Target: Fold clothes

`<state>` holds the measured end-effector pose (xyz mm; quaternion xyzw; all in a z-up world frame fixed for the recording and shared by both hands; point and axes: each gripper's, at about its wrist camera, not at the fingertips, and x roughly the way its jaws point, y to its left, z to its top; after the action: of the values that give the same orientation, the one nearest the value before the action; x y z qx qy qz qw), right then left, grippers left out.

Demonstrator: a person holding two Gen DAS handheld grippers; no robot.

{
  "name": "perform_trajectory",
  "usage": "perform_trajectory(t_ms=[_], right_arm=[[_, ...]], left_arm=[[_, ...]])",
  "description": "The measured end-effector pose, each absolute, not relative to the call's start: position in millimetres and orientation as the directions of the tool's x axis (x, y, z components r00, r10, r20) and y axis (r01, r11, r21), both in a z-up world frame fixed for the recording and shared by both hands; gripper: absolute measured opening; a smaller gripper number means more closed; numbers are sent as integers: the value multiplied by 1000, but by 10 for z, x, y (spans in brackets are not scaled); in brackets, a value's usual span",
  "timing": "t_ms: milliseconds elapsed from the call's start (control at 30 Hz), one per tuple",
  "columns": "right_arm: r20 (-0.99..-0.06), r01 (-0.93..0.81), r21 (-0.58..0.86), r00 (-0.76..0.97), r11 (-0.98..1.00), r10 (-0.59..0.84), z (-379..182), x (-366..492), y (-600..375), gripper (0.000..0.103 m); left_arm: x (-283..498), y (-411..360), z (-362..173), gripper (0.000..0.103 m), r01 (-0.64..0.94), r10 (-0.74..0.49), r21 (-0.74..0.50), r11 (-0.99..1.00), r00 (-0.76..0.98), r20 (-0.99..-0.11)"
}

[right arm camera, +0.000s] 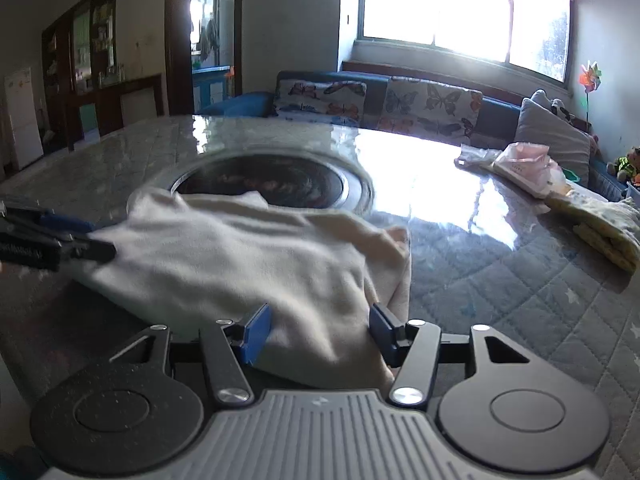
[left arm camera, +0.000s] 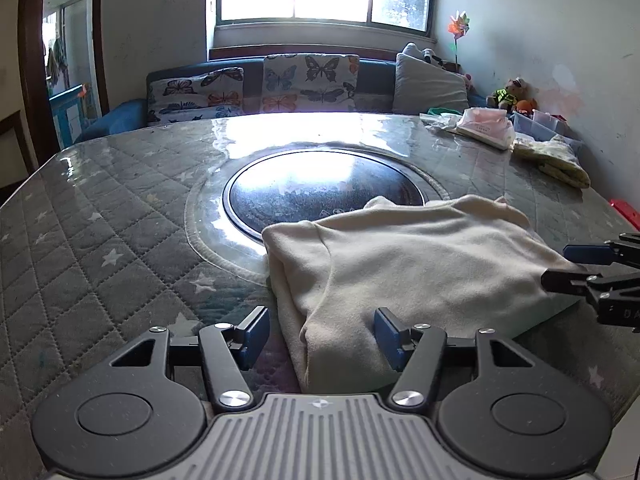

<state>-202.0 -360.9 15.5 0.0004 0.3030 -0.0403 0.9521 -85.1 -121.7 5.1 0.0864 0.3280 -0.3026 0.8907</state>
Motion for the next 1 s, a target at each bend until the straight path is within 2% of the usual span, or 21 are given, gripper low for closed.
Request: perform_trajectory(t_ms=[100, 167, 333, 433, 467, 533, 700, 867, 1000], right_arm=[[-567, 67, -17, 821, 998, -65, 189, -2013, -3598, 58], [-569, 48, -10, 821, 999, -45, 180, -1963, -3553, 65], [-586, 13, -12, 810, 1000, -18, 80, -1885, -3435, 67], [-550, 4, -10, 835, 1000, -9, 149, -1825, -3396, 80], [-539, 2, -14, 842, 1000, -9, 165, -1798, -3381, 81], [-537, -3, -19, 843, 1000, -8, 137, -1735, -3367, 81], [-562, -6, 6, 827, 1000, 8, -26, -1612, -3395, 84], [-582, 0, 53, 813, 999, 31, -110, -1547, -3472, 95], [-590, -2, 67, 807, 998, 41, -123, -1529, -3490, 99]], left_arm=[[-818, -1230, 58, 62, 585, -480, -64, 809, 593, -646], [-794, -1237, 28, 64, 573, -471, -78, 816, 581, -664], [-746, -1195, 74, 70, 548, -468, -114, 828, 567, -677], [-699, -1189, 94, 74, 532, -466, -131, 836, 565, -681], [-684, -1196, 91, 75, 526, -462, -133, 840, 565, -684], [-662, -1206, 73, 75, 515, -451, -134, 847, 562, -693], [-658, -1192, 28, 84, 504, -440, -134, 853, 558, -703], [-625, -1162, 8, 90, 497, -438, -143, 856, 549, -712], [-600, -1158, -18, 98, 488, -429, -143, 861, 548, -718]])
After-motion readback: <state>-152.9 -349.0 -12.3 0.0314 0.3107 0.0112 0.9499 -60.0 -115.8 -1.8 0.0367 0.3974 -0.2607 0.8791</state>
